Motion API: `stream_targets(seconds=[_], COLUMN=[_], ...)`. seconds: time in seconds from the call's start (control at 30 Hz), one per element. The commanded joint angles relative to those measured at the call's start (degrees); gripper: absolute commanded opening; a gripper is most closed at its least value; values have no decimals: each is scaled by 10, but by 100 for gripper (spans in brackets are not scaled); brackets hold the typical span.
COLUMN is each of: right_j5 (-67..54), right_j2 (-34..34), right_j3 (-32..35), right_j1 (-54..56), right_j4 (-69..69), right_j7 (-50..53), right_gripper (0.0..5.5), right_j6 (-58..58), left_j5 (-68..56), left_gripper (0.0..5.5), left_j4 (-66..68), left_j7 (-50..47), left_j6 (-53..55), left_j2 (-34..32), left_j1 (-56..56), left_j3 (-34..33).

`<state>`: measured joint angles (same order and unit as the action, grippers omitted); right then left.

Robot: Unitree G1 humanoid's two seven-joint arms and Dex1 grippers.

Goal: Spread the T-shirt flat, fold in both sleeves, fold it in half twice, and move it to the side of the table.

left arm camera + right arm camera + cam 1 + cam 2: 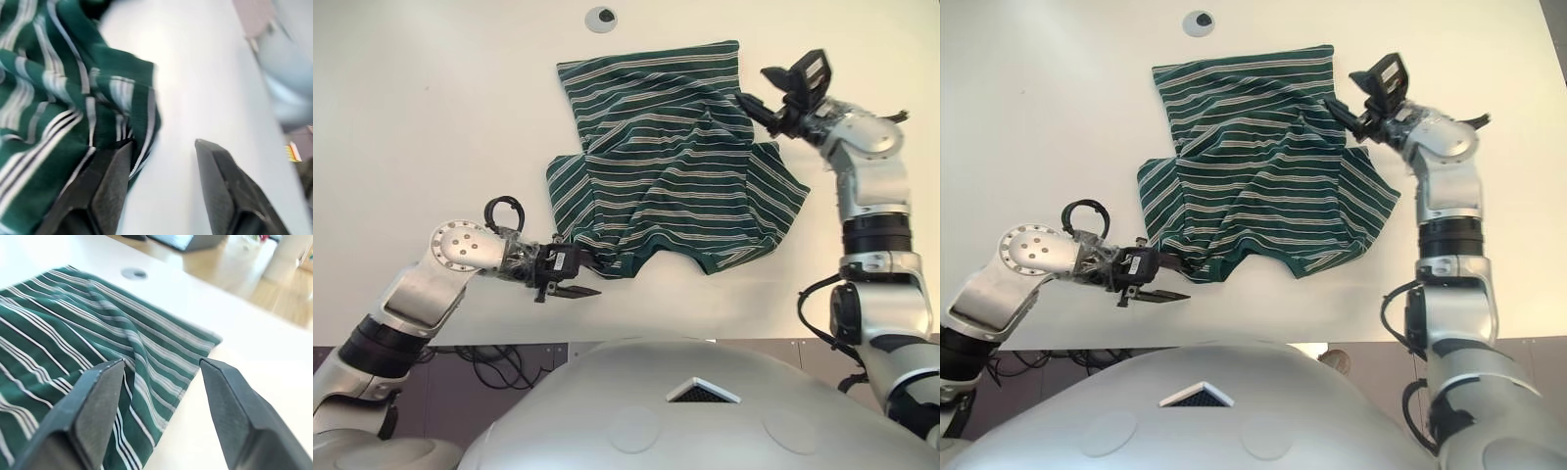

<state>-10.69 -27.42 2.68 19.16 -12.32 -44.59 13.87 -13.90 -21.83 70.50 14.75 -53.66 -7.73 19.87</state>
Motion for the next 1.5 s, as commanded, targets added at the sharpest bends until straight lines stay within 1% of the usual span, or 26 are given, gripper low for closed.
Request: stream_targets(seconds=[0.03, 0.1, 0.13, 0.17, 0.2, 0.27, 0.33, 0.4, 0.47, 0.53, 0.6, 0.67, 0.77, 0.93, 1.03, 1.13, 1.23, 1.37, 1.5], right_j5=[-184, -240, -251, -247, -239, -187, -132, -96, -74, -55, -55, -57, -42, -31, -40, -37, -48, -140, -180], right_j2=[-112, -163, -183, -202, -214, -205, -185, -176, -182, -198, -223, -255, -274, -261, -280, -302, -310, -273, -248], right_j3=[64, 84, 88, 86, 82, 51, 13, -11, -26, -37, -40, -53, -60, -63, -47, -47, -47, 8, 36], right_j1=[-182, -246, -270, -303, -329, -371, -397, -420, -443, -471, -510, -533, -534, -534, -547, -549, -559, -527, -494], right_j4=[296, 378, 404, 426, 443, 454, 442, 421, 406, 397, 409, 425, 420, 409, 418, 417, 430, 466, 483], right_j7=[-94, -128, -137, -148, -151, -117, -77, -54, -48, -50, -67, -94, -99, -81, -94, -111, -122, -117, -98], right_gripper=[281, 281, 281, 281, 281, 281, 281, 281, 281, 281, 281, 281, 281, 281, 281, 281, 281, 281, 281], right_j6=[235, 304, 323, 326, 323, 286, 239, 203, 184, 173, 183, 186, 166, 143, 148, 157, 160, 181, 189], left_j5=[-212, -329, -362, -365, -347, -233, -127, -47, -1, 22, 36, 57, 98, 159, 188, 189, 145, 87, 67], left_gripper=[224, 224, 224, 224, 224, 224, 224, 224, 224, 224, 224, 224, 224, 224, 224, 224, 224, 224, 224], left_j4=[-45, -40, -35, -29, -30, -24, 5, 47, 86, 119, 140, 140, 129, 162, 213, 227, 206, 166, 148], left_j7=[-34, -64, -74, -83, -88, -103, -136, -178, -205, -222, -220, -205, -163, -147, -147, -126, -93, -55, -56], left_j6=[152, 216, 235, 242, 240, 182, 117, 71, 44, 29, 24, 25, 7, -26, -60, -84, -73, -39, -8], left_j2=[37, 51, 52, 53, 48, 36, 46, 63, 76, 88, 92, 77, 33, 3, -3, -3, 2, -3, 10], left_j1=[86, 125, 139, 150, 152, 131, 111, 95, 81, 81, 88, 74, 44, 76, 117, 121, 114, 111, 136], left_j3=[-121, -181, -201, -209, -206, -151, -100, -67, -54, -58, -59, -43, -11, 4, 2, 6, -7, -37, -59])
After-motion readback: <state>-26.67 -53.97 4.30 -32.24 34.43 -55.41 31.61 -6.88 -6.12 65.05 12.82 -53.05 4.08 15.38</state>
